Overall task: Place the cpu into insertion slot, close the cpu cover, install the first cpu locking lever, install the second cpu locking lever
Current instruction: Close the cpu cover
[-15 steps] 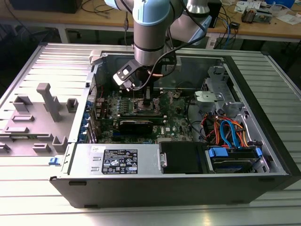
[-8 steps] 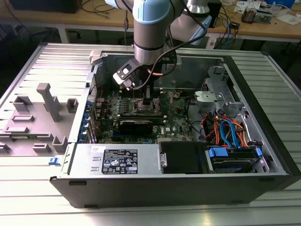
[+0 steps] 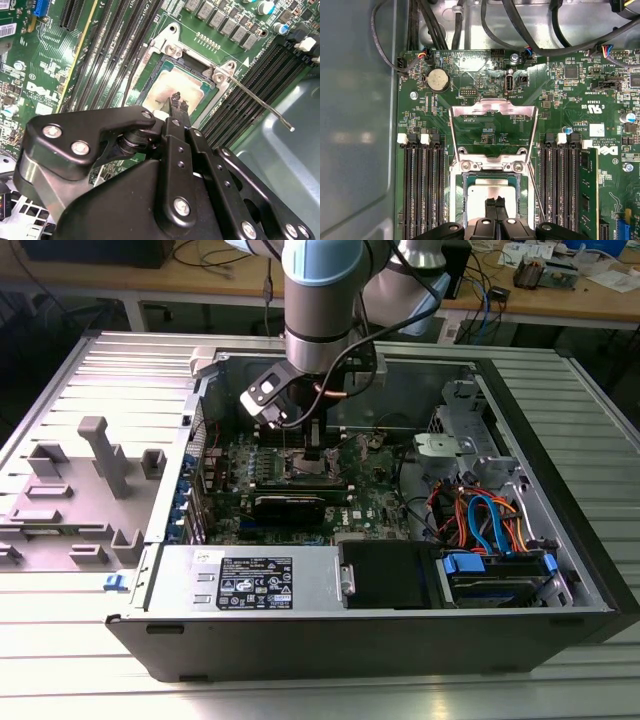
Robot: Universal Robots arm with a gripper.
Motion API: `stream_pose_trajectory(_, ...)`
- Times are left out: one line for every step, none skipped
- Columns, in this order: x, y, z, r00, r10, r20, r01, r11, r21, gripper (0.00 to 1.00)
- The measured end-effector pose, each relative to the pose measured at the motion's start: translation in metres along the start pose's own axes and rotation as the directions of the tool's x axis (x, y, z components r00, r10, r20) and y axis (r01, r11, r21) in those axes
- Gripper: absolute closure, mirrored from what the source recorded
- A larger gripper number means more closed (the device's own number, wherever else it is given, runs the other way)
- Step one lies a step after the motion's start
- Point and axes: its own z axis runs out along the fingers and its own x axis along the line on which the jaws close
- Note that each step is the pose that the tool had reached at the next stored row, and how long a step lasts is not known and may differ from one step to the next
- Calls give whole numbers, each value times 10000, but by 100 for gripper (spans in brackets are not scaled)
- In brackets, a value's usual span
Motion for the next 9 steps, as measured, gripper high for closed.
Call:
stream_pose_trajectory(0, 0, 0, 10000, 0, 0, 0, 10000, 1, 89)
stream_pose_trajectory(0, -1, 0, 10000, 1, 0, -1, 10000, 1, 89)
stream_pose_trajectory(0, -1, 0, 10000, 1, 0, -1, 10000, 0, 89)
stream_pose_trajectory(0, -1, 0, 10000, 1, 0, -1, 10000, 1, 89)
stream_pose_trajectory(0, 0, 0, 10000, 2, 1, -2, 10000, 1, 89)
stream_pose_trajectory(0, 8, -1, 10000, 1, 2, -1, 10000, 2, 89)
stream_pose_trajectory(0, 15, -1, 10000, 0, 2, 0, 10000, 2, 89)
stream_pose_trajectory(0, 19, 0, 10000, 0, 1, 0, 10000, 2, 89)
stream_pose_trajectory(0, 24, 0, 10000, 1, 1, -1, 10000, 1, 89)
